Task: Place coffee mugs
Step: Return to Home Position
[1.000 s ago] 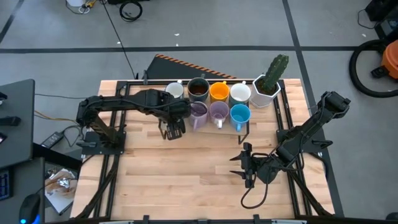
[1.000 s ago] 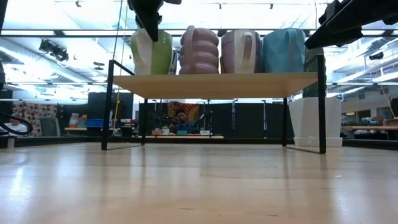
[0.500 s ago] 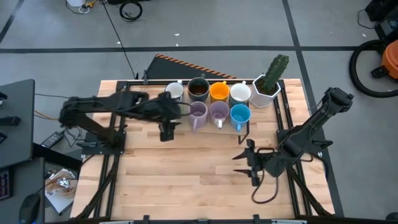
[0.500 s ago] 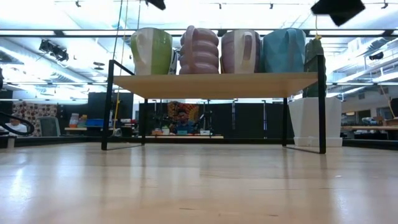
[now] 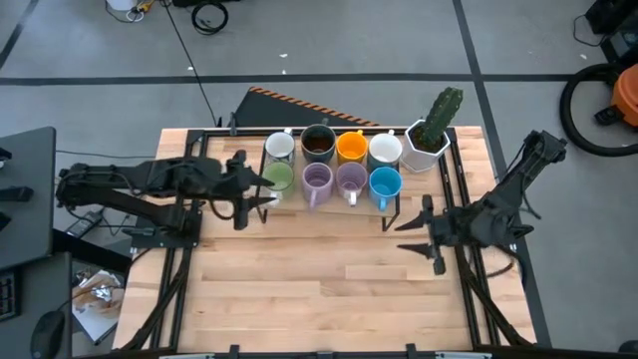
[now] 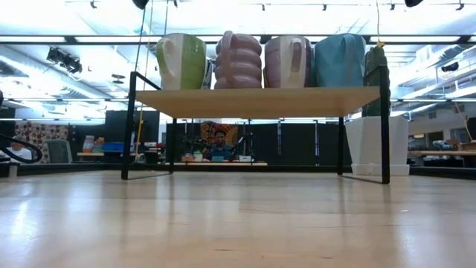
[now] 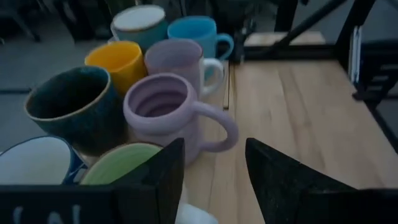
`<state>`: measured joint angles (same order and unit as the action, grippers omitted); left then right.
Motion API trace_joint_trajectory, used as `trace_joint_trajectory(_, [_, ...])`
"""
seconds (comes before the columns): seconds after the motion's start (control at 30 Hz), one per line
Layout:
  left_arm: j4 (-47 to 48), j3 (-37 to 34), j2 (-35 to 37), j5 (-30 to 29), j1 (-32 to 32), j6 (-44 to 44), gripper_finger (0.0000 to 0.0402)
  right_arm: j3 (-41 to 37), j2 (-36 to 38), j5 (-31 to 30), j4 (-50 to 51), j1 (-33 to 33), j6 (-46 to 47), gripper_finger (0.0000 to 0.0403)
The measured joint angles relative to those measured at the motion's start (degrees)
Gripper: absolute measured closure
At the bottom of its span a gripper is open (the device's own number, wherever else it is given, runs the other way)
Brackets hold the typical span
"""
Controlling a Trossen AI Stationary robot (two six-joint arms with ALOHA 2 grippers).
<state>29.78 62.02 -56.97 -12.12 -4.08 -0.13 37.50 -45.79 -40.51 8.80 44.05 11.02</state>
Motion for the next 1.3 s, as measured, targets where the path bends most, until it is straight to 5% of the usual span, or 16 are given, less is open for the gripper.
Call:
trace_joint_trajectory(0.43, [-34.3, -31.1, 14.4, 3.9, -1.3, -0.7, 0.0226, -17.1, 20.8, -2.6, -12.0, -0.3, -4.7, 0.0210])
trace_joint_trajectory(0.73, [-57.2, -50.2, 16.4, 4.0, -2.4, -5.1, 0.0226, -19.9, 29.6, -13.6, -13.8, -0.3, -14.9, 0.0210])
trace_joint_trajectory(1.03, [-72.7, -60.5, 18.0, 3.6, -2.3, -5.3, 0.0226, -20.0, 38.2, -11.8, -10.9, -0.3, -15.1, 0.0210])
trace_joint_trajectory(1.3, [-70.5, -61.5, 19.1, 2.1, -2.6, -4.3, 0.0226, -21.9, 45.8, -7.5, -5.5, -0.3, -13.9, 0.0210])
